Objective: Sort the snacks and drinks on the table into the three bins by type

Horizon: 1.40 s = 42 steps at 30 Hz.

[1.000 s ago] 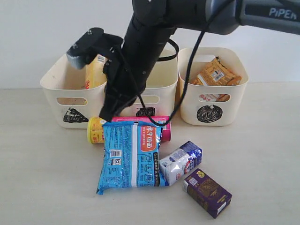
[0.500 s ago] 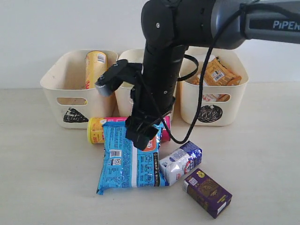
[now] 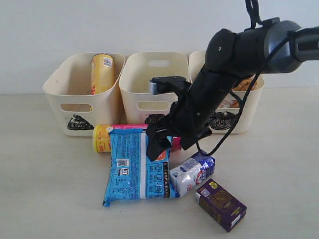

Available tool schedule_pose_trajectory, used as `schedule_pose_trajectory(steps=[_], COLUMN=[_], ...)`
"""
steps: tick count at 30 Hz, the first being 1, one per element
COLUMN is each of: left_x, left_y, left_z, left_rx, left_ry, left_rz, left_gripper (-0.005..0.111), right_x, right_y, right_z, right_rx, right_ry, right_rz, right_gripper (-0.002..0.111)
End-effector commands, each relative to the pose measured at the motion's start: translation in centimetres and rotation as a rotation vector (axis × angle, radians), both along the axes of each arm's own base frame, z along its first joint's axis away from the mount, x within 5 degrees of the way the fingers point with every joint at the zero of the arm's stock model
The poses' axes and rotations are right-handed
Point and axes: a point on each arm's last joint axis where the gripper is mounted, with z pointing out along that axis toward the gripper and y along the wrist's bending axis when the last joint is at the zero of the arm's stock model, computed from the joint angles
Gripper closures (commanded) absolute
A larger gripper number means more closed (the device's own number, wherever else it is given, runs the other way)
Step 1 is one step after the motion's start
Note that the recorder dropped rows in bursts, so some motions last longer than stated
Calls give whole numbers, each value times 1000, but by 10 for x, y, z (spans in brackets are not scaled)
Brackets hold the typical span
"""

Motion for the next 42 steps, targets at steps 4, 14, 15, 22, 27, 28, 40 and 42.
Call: schedule_pose_trajectory(steps=[4,14,15,22,27,28,40,42], left_x=[0,0,0,0,0,0,0,0], left_y=[0,0,0,0,0,0,0,0], left_z=[1,1,1,1,1,1,1,1], left_rx=[-10,-10,-10,-10,-10,-10,-10,-10], left_ry=[-11,-11,-11,-11,-11,-11,-11,-11], left_rz=[4,4,4,4,4,4,4,4], left_gripper=[103,103,103,103,103,103,103,103], right_x=[2,9,11,8,3,2,-7,-12], right_y=[9,16,17,32,37,37,35,34], right_z=[-23,-56,-58,-62,-63,-63,-35,-18], right_rx=[74,87,88,81,80,78,100,122], right_ry=[17,19,2,-88,-86,-78,-65,-71], right_rz=[-16,-12,-9,40,66,72,144,173], right_gripper=[26,26,26,31,85,102,108,108])
